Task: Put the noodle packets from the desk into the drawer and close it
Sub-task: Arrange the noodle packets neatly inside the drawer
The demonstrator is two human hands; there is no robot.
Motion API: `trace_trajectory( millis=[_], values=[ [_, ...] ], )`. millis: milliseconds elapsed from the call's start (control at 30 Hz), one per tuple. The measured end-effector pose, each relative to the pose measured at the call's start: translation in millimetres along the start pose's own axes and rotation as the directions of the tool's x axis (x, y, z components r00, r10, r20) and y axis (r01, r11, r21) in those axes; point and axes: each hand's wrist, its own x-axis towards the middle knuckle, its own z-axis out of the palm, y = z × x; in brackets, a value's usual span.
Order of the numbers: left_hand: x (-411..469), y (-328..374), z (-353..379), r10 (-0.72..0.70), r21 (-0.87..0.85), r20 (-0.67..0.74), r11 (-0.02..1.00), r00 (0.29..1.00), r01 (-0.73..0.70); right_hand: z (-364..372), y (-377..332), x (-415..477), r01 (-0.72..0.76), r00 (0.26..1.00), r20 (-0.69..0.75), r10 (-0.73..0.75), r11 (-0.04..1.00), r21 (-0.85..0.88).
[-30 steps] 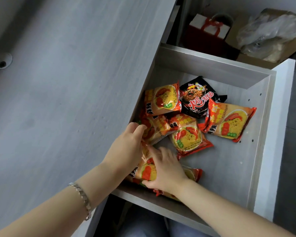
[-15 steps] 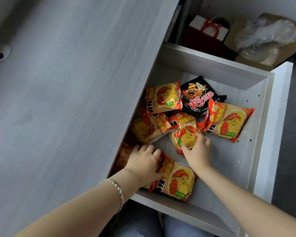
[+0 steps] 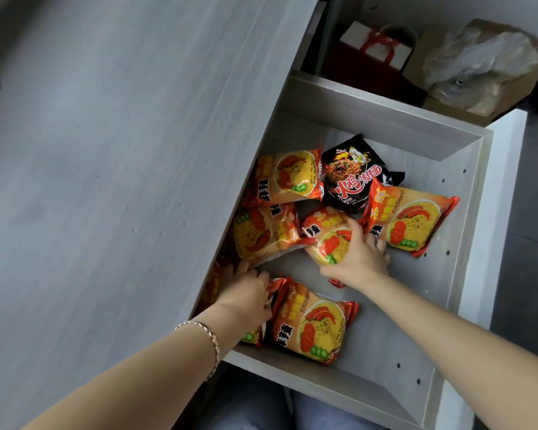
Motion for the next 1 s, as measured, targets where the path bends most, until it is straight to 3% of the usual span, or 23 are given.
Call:
trace_trajectory(
  millis=[167, 267, 333, 400, 567, 667, 833, 900, 1000],
  values=[
    [4, -10, -9, -0.041, -0.087, -0.013, 0.995, 0.999, 0.039, -19, 49, -41, 0.354, 0.934, 0.123, -0.337, 0.919, -0.175],
    [6, -8, -10, -0.053, -0.084, 0.011, 0.995, 0.999, 0.054, -15, 57, -51, 0.484, 0.867, 0.242, -0.437, 0.853, -0.196],
    [7, -7, -9, -0.048, -0.086, 0.01, 0.995, 0.999, 0.049, -6, 60, -54, 0.561, 0.827, 0.227, -0.514, 0.78, -0.279],
    [7, -6, -10, -0.036, -0.079, 0.01, 0.996, 0.999, 0.037, 2, 62, -58, 0.545, 0.838, 0.216, -0.501, 0.771, -0.329],
    [11, -2, -14, -0.045, -0.05, 0.048, 0.998, 0.998, 0.047, 13, 60, -61, 0.576, 0.809, 0.278, -0.517, 0.793, -0.2],
    [12, -4, -15, -0.058, -0.065, 0.055, 0.996, 0.997, 0.061, 12, 53, -60, 0.631, 0.741, 0.438, -0.509, 0.752, -0.193],
    [10, -5, -17, -0.06, -0.005, 0.093, 0.998, 0.994, 0.061, 9, 46, -57, 0.749, 0.625, 0.501, -0.599, 0.641, -0.168],
    [10, -4, -19, -0.055, 0.012, 0.111, 0.998, 0.992, 0.054, 7, 40, -56, 0.699, 0.646, 0.502, -0.574, 0.71, -0.088],
    [9, -6, -20, -0.046, 0.013, 0.129, 0.999, 0.991, 0.045, 10, 33, -49, 0.468, 0.756, 0.46, -0.466, 0.876, 0.117]
  ],
)
